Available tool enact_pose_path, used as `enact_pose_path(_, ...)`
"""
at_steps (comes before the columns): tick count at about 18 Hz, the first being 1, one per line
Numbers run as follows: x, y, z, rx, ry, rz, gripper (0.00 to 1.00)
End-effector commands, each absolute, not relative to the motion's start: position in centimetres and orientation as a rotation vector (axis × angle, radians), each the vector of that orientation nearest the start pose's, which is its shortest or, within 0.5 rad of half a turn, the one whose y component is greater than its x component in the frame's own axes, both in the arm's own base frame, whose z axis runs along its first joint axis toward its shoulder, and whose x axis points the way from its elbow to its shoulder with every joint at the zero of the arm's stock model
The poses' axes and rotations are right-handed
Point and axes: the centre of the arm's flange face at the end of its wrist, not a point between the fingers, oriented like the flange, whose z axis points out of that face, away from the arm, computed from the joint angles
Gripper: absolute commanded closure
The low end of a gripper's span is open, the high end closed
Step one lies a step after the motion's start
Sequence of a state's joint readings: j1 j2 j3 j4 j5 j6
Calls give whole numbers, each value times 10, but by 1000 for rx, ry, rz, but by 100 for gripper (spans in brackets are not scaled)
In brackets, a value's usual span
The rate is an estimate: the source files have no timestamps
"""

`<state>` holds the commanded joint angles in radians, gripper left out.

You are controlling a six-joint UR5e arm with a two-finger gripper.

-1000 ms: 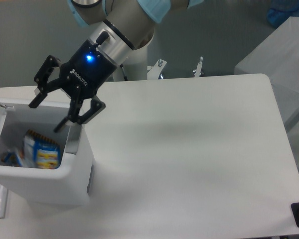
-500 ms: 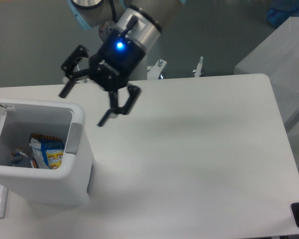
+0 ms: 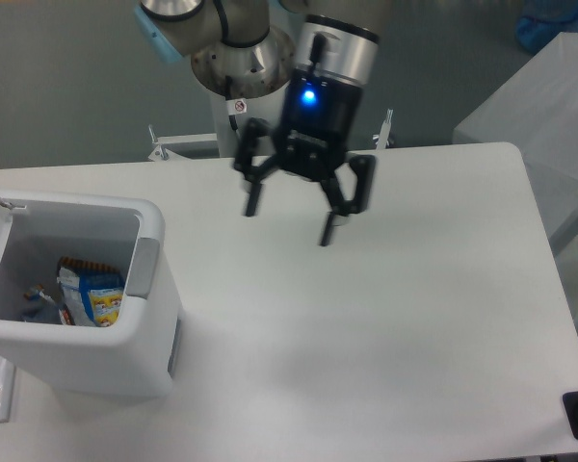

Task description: Place the trash in the trash can

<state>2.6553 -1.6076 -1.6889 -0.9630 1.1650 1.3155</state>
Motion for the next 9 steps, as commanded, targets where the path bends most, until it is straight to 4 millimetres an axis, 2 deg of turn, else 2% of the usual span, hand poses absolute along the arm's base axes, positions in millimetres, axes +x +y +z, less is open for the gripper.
enact_pose_path(1,-392,394,479,-2653,462,391,0)
enact_pose_path(5,-381,362,466,-2946,474,497,0)
enact_pose_path(9,-367,367,466,-2955,511,506,0)
